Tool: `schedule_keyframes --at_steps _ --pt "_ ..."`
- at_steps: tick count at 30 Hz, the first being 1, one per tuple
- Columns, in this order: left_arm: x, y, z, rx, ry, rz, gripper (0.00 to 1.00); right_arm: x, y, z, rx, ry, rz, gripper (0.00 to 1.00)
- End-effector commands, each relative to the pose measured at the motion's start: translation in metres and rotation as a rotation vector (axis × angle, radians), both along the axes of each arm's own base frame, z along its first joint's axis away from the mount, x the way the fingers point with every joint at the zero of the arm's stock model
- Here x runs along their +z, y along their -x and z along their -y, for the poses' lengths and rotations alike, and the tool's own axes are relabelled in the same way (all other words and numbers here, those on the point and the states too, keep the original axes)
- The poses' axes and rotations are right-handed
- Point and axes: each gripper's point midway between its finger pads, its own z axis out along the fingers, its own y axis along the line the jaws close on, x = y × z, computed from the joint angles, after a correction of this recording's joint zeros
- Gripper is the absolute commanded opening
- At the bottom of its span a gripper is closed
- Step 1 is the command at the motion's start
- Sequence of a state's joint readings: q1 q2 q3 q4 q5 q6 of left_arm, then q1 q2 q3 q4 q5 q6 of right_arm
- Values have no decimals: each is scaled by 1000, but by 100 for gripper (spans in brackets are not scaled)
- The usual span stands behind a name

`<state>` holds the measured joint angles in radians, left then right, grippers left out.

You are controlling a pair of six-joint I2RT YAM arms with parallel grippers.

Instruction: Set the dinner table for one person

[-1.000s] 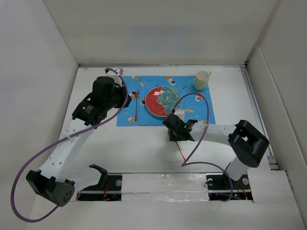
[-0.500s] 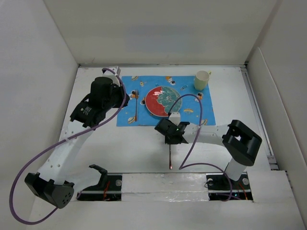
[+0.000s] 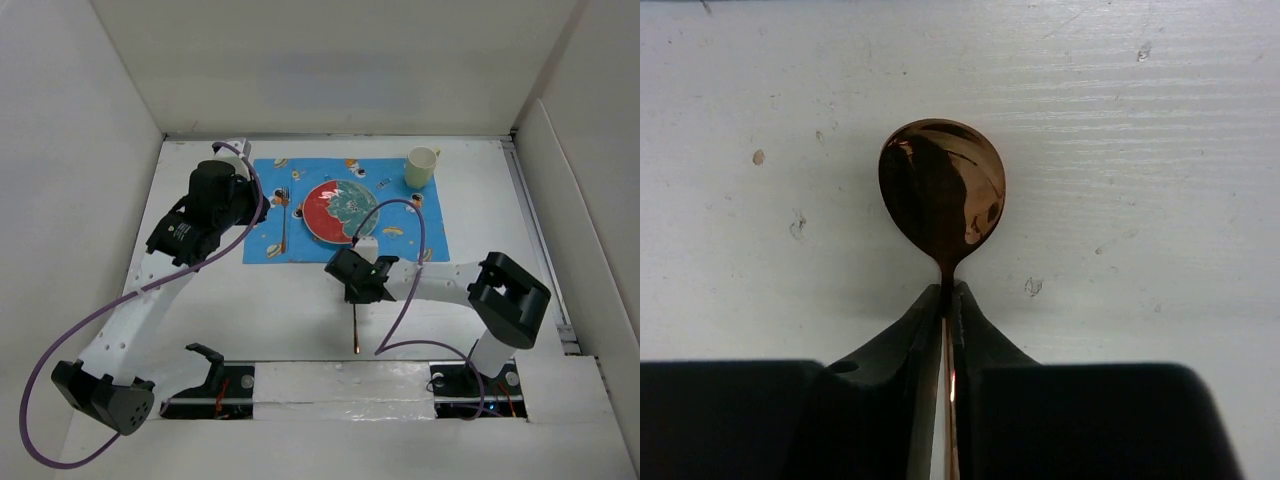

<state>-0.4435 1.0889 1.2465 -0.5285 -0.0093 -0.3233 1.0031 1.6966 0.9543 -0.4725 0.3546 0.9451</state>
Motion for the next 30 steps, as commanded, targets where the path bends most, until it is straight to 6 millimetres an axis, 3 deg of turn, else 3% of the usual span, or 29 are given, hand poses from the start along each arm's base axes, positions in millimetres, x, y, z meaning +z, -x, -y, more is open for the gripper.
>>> schedule_keyframes --at_steps 1,6,9,10,12,14,22,27,30 --pt "27 0 0 9 33 71 13 -62 77 62 36 257 -319 3" --pt "28 -3 -1 9 21 76 13 -40 51 58 17 261 -223 0" --pt "29 -5 1 2 21 79 13 3 13 56 -8 211 -118 0" --pt "30 -5 2 0 22 82 13 26 -8 60 -23 173 -75 0" --pt "28 -7 4 -9 23 82 13 52 -38 69 -1 156 -26 0" --pt "28 -8 5 -13 24 83 13 64 -57 76 -27 147 1 0" --pt "23 -12 7 -16 21 81 13 89 -153 111 -28 142 68 0" --pt "20 -10 13 -45 37 73 13 86 -214 126 -54 188 87 0" --pt "18 -10 11 -39 31 72 14 81 -234 129 -49 193 89 0"
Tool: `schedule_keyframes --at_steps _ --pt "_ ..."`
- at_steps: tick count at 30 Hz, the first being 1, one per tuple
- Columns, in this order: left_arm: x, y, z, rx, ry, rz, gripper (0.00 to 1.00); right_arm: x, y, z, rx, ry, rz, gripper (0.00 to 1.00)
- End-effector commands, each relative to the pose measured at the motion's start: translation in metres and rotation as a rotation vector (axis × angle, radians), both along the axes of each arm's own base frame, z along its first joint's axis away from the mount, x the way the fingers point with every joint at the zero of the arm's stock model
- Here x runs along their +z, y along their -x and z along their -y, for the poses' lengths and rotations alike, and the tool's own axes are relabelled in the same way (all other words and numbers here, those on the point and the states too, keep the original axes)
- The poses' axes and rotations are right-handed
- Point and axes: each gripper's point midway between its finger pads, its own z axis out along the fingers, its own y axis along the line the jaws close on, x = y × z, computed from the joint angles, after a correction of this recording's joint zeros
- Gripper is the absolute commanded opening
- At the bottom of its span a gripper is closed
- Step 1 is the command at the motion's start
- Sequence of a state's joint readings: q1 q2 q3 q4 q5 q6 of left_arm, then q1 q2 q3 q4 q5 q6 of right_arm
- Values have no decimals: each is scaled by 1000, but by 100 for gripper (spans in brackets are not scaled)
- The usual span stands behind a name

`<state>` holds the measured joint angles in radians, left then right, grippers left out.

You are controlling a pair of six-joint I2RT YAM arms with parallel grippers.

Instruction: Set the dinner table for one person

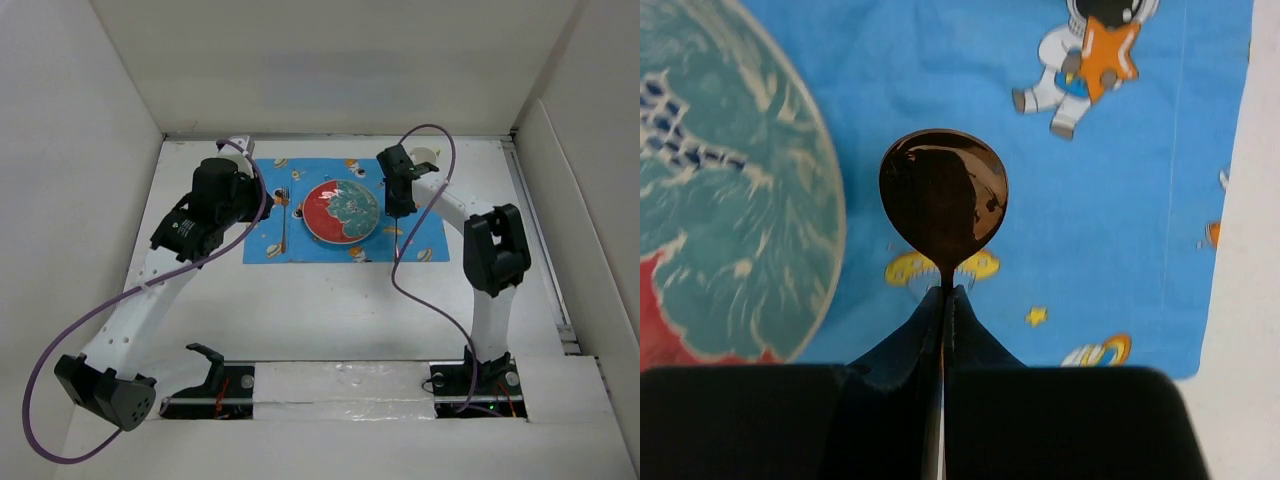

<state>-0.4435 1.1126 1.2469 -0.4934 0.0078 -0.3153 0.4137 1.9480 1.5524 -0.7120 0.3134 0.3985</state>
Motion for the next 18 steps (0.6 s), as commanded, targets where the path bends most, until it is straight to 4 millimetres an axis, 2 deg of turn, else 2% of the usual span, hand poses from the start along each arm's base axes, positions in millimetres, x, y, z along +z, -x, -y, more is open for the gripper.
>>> schedule_keyframes --at_steps 1,8,13,18 --pt "18 -3 3 -13 20 65 14 8 -32 2 54 18 39 0" --pt "15 -9 0 12 -5 56 15 -3 -68 9 65 52 33 0" --pt "12 -13 3 9 -6 46 15 -9 -81 13 55 42 27 0" --pt "10 -16 6 0 -6 36 17 -26 -91 13 45 34 20 0"
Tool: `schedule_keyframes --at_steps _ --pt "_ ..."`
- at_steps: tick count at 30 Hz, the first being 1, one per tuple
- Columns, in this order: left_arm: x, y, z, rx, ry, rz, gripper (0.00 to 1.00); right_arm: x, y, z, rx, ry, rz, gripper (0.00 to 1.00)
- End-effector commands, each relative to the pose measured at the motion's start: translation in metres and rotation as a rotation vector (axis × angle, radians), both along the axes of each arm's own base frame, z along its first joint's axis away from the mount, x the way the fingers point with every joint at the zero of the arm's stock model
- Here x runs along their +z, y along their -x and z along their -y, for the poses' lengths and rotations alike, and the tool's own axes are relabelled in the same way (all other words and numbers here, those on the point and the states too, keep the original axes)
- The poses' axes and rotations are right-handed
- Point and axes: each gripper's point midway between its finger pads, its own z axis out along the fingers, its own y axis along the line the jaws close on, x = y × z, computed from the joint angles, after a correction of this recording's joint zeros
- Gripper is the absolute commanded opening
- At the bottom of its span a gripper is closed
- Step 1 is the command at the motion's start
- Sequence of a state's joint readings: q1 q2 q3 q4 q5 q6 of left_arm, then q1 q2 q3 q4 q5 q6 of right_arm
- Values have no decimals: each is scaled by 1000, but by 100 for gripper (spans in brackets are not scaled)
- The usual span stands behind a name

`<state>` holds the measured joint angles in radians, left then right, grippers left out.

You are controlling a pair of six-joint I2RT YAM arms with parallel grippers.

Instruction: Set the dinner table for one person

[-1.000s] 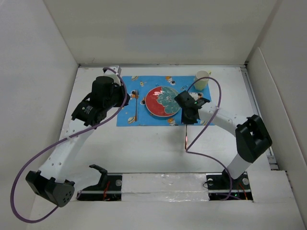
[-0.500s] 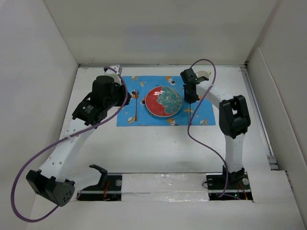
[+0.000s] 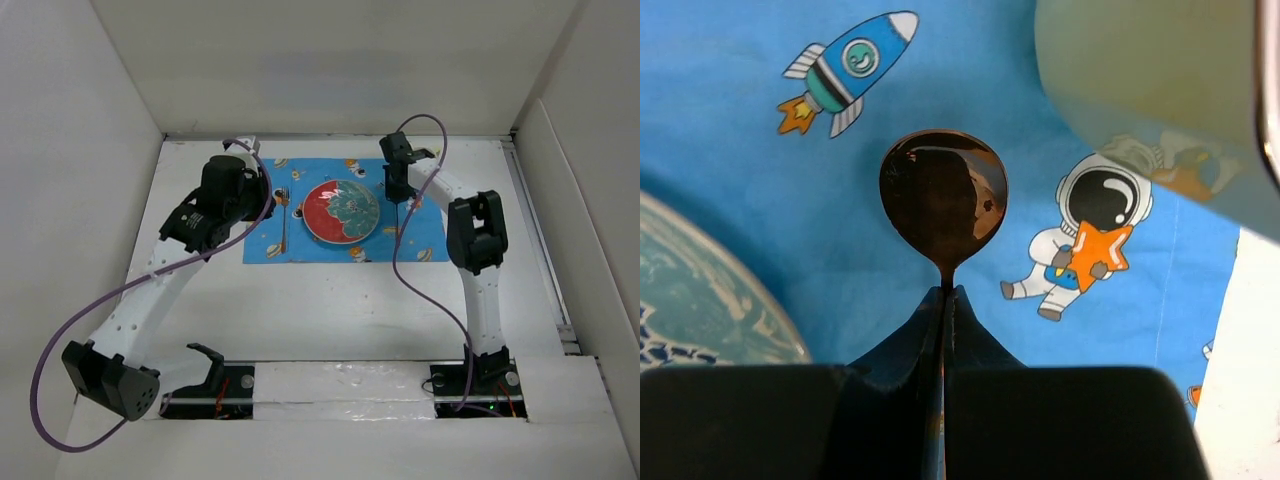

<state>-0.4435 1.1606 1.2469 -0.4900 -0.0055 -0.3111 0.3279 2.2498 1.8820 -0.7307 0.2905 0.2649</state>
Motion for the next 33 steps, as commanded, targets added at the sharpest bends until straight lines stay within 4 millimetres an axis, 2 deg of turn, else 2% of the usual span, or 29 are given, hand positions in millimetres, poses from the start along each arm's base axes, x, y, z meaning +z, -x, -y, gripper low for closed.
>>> schedule_keyframes --at_steps 1,3,4,5,6,8,9,10,11,13,14,15,16,17,18,19,20,21,23,24,25,26,27,28,29,30,31,32,33 --pt "27 -8 5 -10 24 75 17 6 -16 -3 4 -15 37 0" --pt "26 -10 6 -10 21 73 19 4 -18 -5 3 -24 38 1" --pt "27 -11 6 -10 23 76 23 4 -20 -7 -2 -31 41 6" --pt "25 -12 7 -10 21 71 25 7 -20 -8 -2 -40 46 14" --pt "26 -13 7 -10 22 74 30 9 -21 -10 -1 -50 51 28" --pt "26 -14 8 -10 21 73 43 24 -21 -16 -1 -94 70 38" --pt "27 -15 8 -10 24 75 45 32 -21 -17 -5 -105 85 45" --pt "27 -16 9 -10 23 77 49 51 -19 -19 -12 -134 113 52" --pt "28 -17 9 -10 25 80 50 61 -15 -23 -11 -147 129 52" --pt "33 -19 10 -10 30 91 52 88 -8 -30 -18 -186 172 66" --pt "32 -20 11 -7 34 86 56 117 4 -34 -11 -220 213 71" --pt "40 -22 12 -5 42 99 59 134 10 -35 -5 -251 239 77" --pt "45 -23 12 0 48 113 60 150 19 -44 17 -291 259 78" --pt "50 -25 13 1 59 118 62 196 33 -41 28 -338 347 79" --pt "63 -28 16 1 80 144 62 206 47 -49 54 -356 368 74" --pt "73 -31 17 4 99 168 63 225 56 -48 59 -366 415 75" --pt "82 -33 19 14 128 181 63 240 64 -45 68 -383 455 99" --pt "100 -35 20 17 155 216 64 269 83 -43 102 -414 526 100" --pt "122 -33 25 -1 203 254 64 298 104 -25 55 -413 590 100" --pt "146 -31 23 12 237 296 64 324 127 -5 12 -434 671 100" --pt "157 -33 13 72 240 328 64 341 138 13 -46 -443 749 100" --pt "175 -25 3 104 261 373 64 356 150 26 -79 -461 822 100" --pt "190 -19 -5 136 284 410 65 382 161 38 -102 -507 940 100" --pt "202 -17 -20 203 294 456 67 398 192 65 -165 -534 1050 100" --pt "221 -1 -35 239 319 518 74 406 205 79 -208 -552 1114 100" --pt "224 5 -44 270 321 545 78 421 218 92 -246 -579 1200 100" --pt "235 10 -60 328 316 600 81 432 241 106 -280 -600 1276 100" --pt "246 26 -76 362 325 650 92 423 242 117 -321 -573 1286 100" --pt "240 29 -82 376 308 658 99 419 244 121 -332 -561 1282 100"
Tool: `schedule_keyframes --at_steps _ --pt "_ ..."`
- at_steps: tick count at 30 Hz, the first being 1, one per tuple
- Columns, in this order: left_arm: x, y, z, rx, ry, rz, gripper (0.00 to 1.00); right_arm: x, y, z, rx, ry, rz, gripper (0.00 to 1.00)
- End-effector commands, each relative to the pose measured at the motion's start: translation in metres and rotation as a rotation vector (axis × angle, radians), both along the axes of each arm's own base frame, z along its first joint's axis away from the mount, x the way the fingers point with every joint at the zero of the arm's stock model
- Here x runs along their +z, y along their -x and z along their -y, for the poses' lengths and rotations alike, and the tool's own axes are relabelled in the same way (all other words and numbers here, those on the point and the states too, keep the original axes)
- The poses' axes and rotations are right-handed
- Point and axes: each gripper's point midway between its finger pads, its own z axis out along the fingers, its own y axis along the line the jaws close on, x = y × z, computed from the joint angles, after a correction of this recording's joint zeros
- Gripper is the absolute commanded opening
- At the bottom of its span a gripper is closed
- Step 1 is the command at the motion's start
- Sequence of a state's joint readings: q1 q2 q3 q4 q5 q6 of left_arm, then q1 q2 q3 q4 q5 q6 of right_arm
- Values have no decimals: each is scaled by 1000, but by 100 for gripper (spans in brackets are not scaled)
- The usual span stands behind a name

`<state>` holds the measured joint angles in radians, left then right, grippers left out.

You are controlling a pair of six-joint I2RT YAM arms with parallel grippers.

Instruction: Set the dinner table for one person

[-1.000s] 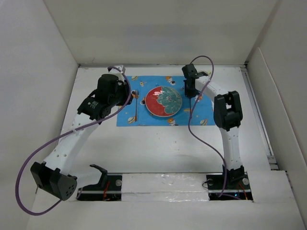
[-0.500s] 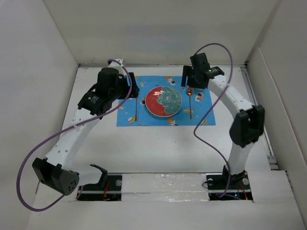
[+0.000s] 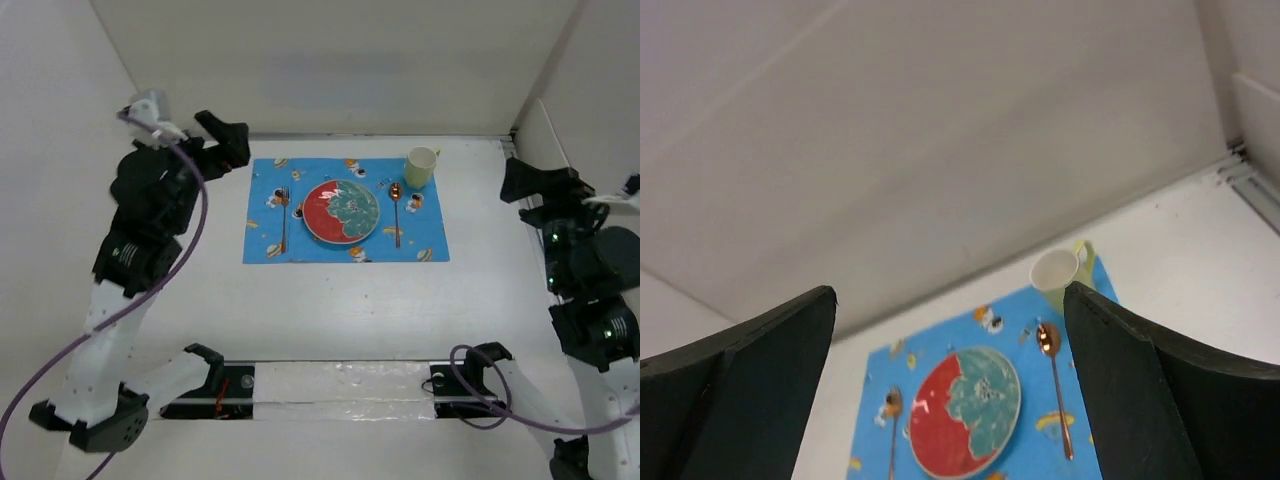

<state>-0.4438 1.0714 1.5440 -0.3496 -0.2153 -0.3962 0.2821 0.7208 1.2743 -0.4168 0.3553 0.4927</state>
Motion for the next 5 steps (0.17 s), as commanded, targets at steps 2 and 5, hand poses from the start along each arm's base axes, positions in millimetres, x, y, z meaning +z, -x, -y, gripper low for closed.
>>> schedule_keyframes --at_steps 2,5 --pt "42 36 -52 170 42 191 99 -12 -13 17 -94 -38 -17 100" --pt "5 25 -44 159 10 72 99 -23 -31 1 -23 -12 -104 100"
